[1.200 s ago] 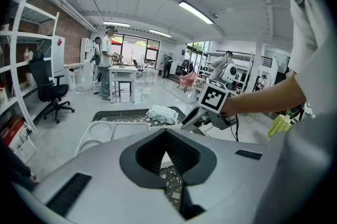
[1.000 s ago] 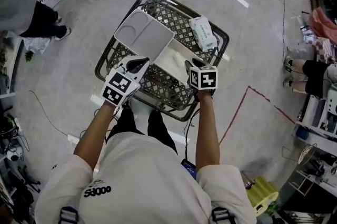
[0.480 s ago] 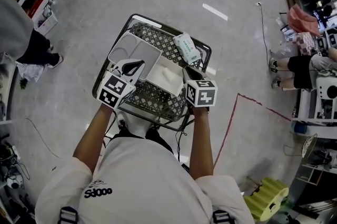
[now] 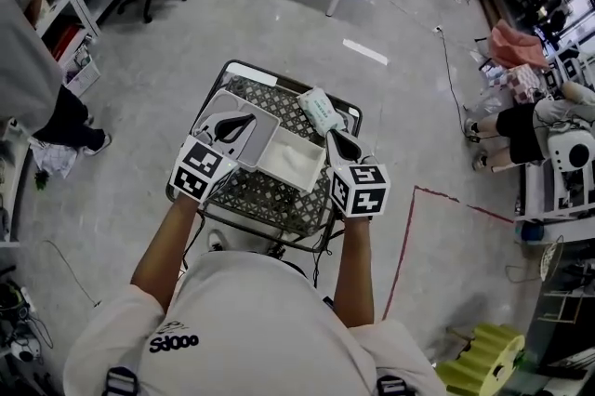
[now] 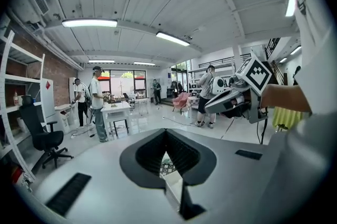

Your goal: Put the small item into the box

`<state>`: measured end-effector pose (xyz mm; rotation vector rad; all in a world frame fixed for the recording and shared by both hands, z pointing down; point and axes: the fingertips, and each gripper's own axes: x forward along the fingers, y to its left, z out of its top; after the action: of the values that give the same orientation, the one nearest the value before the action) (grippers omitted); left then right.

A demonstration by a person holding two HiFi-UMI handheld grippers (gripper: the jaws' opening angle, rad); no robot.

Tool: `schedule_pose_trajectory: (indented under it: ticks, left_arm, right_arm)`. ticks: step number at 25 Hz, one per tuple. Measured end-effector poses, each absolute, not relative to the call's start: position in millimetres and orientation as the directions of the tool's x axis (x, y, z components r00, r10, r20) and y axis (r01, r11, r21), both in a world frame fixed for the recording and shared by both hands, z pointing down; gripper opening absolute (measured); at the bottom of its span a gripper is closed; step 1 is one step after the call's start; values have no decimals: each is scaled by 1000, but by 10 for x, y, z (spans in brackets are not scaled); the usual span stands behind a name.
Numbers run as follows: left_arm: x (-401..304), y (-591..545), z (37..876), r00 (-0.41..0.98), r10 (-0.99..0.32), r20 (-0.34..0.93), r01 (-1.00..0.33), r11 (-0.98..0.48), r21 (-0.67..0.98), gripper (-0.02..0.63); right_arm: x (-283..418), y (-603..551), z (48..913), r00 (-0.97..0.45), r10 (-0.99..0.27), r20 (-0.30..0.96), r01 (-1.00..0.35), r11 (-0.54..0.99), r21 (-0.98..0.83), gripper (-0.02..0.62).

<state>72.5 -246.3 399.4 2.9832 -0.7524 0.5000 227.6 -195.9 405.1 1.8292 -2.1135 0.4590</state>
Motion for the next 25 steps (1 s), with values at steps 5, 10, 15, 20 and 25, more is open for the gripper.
schedule_pose_trajectory:
  ticks: [5,10,15,20,25]
  left_arm:
    - [715,-2508,3780,841,-465,278,-461,-884,-85,5]
    - [704,-2545,3522,857,-463,225,-453,-886,-97,5]
    - [711,-2530,3219,872,-460,165,-444,-887,-126,5]
    - [668,-2516,2954,881,-458,121,-438,-885,-161,5]
    - [689,-2466,2816,892,-441,93,-419,-887,-193,5]
  right_arm:
    - [2208,-1926,3685,-141,-923,357,-987,160,23,11]
    - [2148,-1891,3394,-141,-941,306,-980,177,92,11]
    - [2087,-1882,3154,-165,-954,249,-975,195,102,11]
    - [1987,-1893,2894,-181,-962,204,-969,210,133,11]
    - [1916,-1871,2758,-197,-964,180,-963,225,151,11]
